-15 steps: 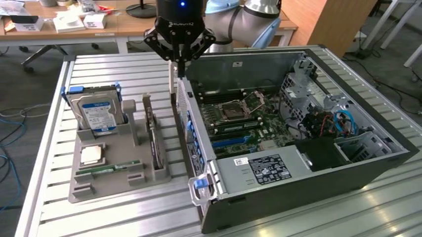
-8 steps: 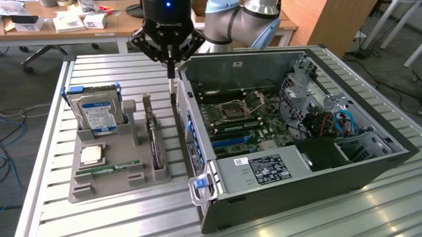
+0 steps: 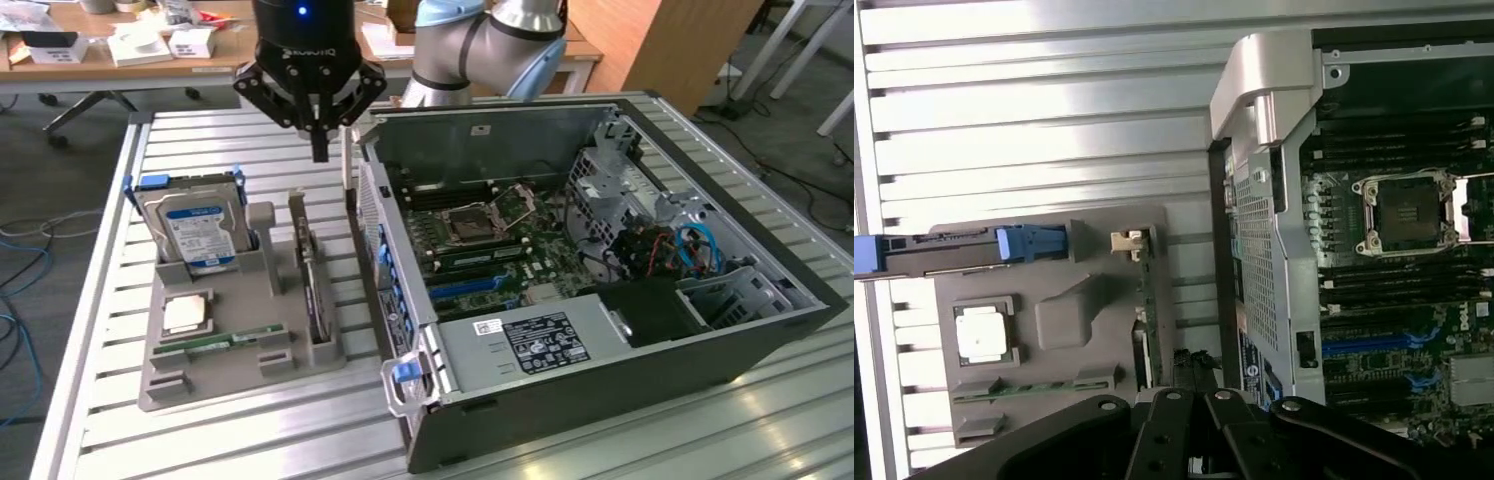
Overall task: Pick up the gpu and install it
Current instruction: 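Reach for the gpu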
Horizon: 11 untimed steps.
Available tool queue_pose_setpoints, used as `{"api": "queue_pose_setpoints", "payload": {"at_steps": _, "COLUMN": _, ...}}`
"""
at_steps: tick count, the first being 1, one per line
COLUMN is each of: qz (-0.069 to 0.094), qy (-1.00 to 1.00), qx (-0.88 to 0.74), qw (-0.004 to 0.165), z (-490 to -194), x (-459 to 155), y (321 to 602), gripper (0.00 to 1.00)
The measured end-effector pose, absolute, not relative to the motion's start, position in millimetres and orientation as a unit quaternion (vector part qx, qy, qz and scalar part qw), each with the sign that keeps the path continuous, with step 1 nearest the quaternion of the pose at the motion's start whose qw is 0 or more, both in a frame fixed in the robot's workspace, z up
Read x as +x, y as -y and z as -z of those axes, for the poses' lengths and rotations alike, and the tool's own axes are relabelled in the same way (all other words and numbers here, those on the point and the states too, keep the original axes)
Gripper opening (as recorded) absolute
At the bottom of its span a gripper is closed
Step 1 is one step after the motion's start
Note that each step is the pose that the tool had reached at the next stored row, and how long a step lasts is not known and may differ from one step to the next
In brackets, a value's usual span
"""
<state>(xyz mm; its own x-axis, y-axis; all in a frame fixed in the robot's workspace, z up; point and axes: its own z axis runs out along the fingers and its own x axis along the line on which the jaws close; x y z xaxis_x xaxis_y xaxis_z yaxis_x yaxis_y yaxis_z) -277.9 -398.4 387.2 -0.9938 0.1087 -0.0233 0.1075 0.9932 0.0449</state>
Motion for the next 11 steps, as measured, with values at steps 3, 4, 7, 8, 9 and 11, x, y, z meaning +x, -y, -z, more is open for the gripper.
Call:
{"api": "queue_pose_setpoints", "payload": {"at_steps": 3, "qz": -0.022, "qy": -0.998, "qx": 0.056, "qw": 0.013, "z": -386.7, "x": -287.3, "y": 398.4, "gripper": 0.11}}
{"api": "queue_pose_setpoints", "payload": {"at_steps": 4, "qz": -0.022, "qy": -0.998, "qx": 0.057, "qw": 0.013, "z": -386.5, "x": -290.1, "y": 398.4, "gripper": 0.11}}
{"api": "queue_pose_setpoints", "payload": {"at_steps": 7, "qz": -0.022, "qy": -0.998, "qx": 0.058, "qw": 0.013, "z": -386.1, "x": -296.8, "y": 398.3, "gripper": 0.11}}
{"api": "queue_pose_setpoints", "payload": {"at_steps": 8, "qz": -0.022, "qy": -0.998, "qx": 0.059, "qw": 0.013, "z": -386.1, "x": -297.9, "y": 398.4, "gripper": 0.11}}
{"api": "queue_pose_setpoints", "payload": {"at_steps": 9, "qz": -0.022, "qy": -0.998, "qx": 0.06, "qw": 0.013, "z": -386.0, "x": -299.0, "y": 398.3, "gripper": 0.11}}
{"api": "queue_pose_setpoints", "payload": {"at_steps": 11, "qz": -0.022, "qy": -0.998, "qx": 0.061, "qw": 0.013, "z": -385.9, "x": -301.3, "y": 398.4, "gripper": 0.11}}
